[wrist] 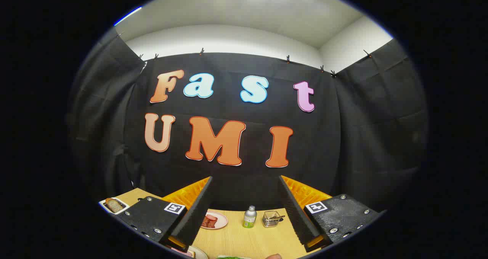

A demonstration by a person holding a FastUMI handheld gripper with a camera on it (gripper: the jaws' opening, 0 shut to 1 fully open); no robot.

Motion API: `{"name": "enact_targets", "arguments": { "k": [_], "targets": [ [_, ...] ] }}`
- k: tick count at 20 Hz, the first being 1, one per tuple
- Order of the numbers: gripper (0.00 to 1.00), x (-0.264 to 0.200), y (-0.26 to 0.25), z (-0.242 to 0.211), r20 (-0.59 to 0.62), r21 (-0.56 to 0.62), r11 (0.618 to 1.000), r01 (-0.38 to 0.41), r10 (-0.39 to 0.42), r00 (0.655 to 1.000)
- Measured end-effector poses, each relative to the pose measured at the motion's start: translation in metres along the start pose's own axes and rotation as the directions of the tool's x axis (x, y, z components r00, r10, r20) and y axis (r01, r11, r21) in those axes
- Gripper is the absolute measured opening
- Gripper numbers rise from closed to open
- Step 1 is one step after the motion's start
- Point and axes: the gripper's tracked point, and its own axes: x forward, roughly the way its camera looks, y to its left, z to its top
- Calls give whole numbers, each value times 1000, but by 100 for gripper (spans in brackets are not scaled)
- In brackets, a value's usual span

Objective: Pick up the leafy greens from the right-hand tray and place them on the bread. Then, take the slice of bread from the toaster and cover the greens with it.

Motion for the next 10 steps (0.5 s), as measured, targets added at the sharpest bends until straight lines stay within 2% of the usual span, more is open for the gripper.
{"name": "enact_targets", "arguments": {
  "k": [10],
  "targets": [
    [99, 6, 5, 6, 13, -22, 1000, 19, -19, 1000]
  ]
}}
